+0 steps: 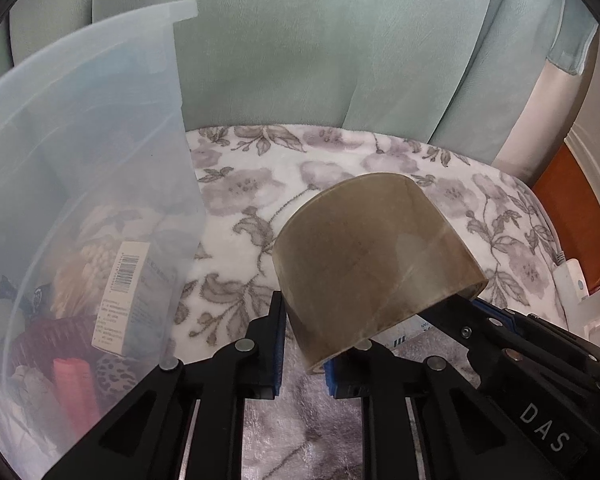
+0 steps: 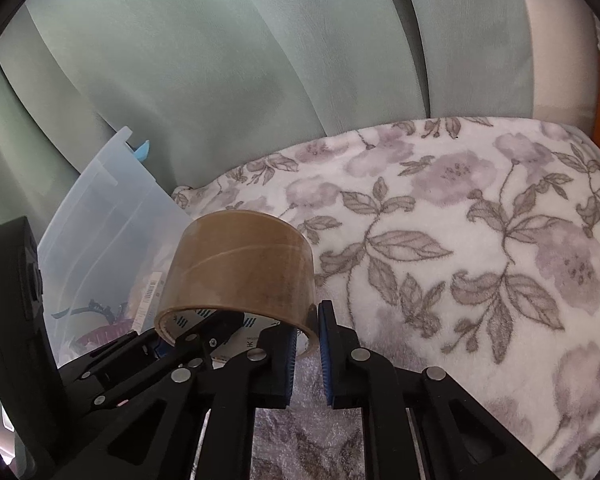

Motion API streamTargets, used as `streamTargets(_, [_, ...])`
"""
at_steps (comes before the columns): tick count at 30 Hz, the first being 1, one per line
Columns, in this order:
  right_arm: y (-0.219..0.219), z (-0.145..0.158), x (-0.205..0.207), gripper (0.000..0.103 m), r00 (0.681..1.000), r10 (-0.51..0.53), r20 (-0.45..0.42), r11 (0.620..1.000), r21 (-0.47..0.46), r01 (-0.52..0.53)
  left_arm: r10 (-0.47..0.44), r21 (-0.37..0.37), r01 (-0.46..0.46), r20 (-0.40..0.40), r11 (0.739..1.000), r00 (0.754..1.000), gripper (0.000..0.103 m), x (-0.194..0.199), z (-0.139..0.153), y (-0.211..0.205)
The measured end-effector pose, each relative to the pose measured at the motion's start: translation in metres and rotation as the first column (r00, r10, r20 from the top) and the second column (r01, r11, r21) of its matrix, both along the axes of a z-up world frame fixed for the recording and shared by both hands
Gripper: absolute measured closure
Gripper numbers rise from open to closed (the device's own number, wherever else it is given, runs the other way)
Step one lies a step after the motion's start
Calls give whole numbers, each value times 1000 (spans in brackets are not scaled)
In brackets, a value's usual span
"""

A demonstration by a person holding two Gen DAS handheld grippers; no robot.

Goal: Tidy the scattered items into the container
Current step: 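Lift the tape roll with the right tool and carry it over the clear box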

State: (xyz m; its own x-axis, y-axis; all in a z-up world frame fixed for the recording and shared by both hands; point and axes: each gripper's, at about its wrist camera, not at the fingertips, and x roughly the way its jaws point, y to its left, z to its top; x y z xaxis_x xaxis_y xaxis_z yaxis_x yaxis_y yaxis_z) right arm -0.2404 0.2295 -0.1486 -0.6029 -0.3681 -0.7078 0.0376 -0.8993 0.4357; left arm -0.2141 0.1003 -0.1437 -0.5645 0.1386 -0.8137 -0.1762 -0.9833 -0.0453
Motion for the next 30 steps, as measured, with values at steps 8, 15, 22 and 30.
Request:
streamTargets(8, [-3,37,25,91,999,-18,-47,1000,15,19,-15,27,16,-48,999,999,88,22,38,-5])
streamTargets(15, [-8,91,58,91,990,-33,-134,999,34,38,-22,61,30,-133,998,991,88,55,90,-15])
streamTargets(22, [-25,147,98,91,970,-39,-239,997,53,53,-19,88,40,-227,995,974,88,95,144,-34])
streamTargets(30, [-58,198,141,91,942,-28,-335,996,71,54,-9,107,46,-324,993,946,88,130,193,-52])
